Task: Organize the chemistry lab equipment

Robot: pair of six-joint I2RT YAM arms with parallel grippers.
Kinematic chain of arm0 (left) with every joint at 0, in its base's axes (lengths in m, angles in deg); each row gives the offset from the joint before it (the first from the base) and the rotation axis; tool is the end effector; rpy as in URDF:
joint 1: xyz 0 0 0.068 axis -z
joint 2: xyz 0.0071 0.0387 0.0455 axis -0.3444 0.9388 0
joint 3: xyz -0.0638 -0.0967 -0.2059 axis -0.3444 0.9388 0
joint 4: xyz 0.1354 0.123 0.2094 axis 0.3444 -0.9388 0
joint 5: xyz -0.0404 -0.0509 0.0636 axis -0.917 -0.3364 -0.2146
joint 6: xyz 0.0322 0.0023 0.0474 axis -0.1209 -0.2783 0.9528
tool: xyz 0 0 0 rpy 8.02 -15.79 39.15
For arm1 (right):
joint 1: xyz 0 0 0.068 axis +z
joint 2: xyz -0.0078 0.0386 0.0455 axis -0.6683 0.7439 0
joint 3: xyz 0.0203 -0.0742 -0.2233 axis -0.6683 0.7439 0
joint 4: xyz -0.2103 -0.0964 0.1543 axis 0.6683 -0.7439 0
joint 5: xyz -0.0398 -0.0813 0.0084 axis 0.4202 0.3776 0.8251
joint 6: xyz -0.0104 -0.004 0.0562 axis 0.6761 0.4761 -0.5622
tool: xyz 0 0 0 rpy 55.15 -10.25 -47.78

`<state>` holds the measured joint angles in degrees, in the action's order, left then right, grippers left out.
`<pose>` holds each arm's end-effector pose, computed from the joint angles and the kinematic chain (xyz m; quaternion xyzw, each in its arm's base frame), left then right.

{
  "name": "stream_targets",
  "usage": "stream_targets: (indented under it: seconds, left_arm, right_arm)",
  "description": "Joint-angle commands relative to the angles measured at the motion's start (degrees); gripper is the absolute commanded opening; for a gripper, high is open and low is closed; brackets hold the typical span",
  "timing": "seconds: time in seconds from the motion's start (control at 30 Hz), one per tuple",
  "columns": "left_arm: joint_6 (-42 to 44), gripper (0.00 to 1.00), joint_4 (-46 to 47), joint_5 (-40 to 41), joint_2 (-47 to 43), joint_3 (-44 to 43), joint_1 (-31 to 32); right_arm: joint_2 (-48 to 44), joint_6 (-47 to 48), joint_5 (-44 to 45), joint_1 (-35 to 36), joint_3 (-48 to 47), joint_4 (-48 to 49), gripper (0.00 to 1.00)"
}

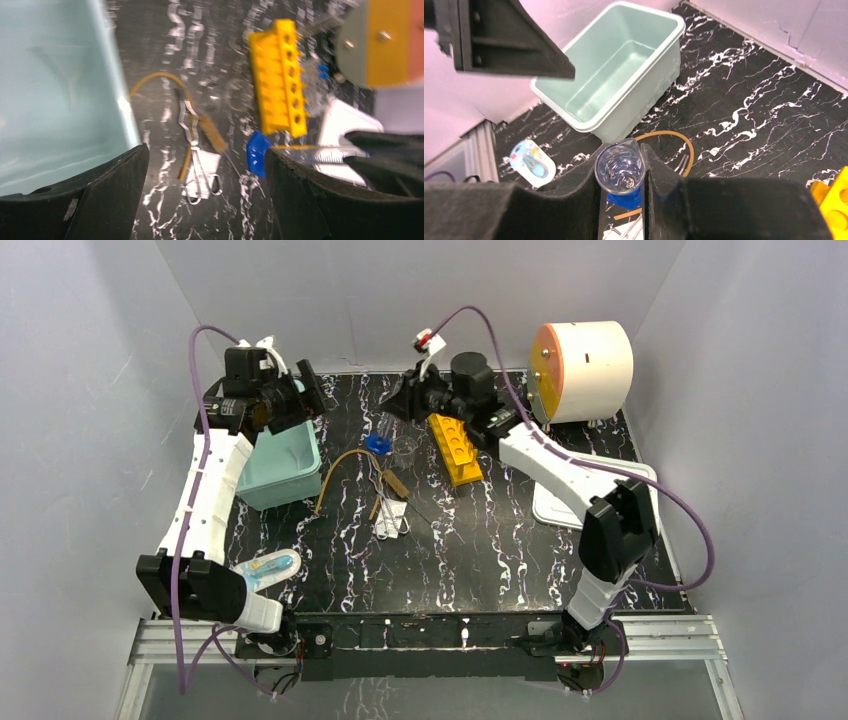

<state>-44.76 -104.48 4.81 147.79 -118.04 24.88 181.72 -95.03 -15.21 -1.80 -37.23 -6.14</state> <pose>0.3356 -0.0333 0.3749 -0.1282 0.8630 -0.1865 0.4516 0.3286 0.2960 0.3285 -0.2851 0.6780 0.4192 0.5322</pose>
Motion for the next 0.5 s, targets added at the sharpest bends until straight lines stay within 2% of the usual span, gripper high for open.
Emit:
stream_targets:
  seconds: [0.0, 0.13, 0.17, 0.33, 0.47]
  left_arm:
    - [6.1, 0.85, 6.2, -19.9, -0.9, 1.2, 2.7]
    - [7.4, 0.98, 10.7, -34.5, 0.1, 4.0, 4.5]
    - [8.0, 0.98, 11.2, -36.9, 0.2, 4.5, 5.0]
    - [12.1, 0.98, 11.9, -40.7, 0.2, 6.5, 7.2]
    - [12.2, 0.9, 13.0, -43.4, 0.2, 8.0, 8.7]
  right_arm:
    - [-4.3, -6.1, -5.2, -2.2, 1.4, -0.5, 0.31]
    - [-5.8, -11.0, -9.4, -4.1, 1.2, -3.1, 0.31]
    - [-6.0, -12.2, -10.1, -4.4, 1.2, -3.7, 0.31]
    - [-7.1, -19.1, -14.4, -6.6, 2.6, -3.0, 0.31]
    - [-6.5, -24.1, -19.1, -8.3, 2.5, -2.6, 0.31]
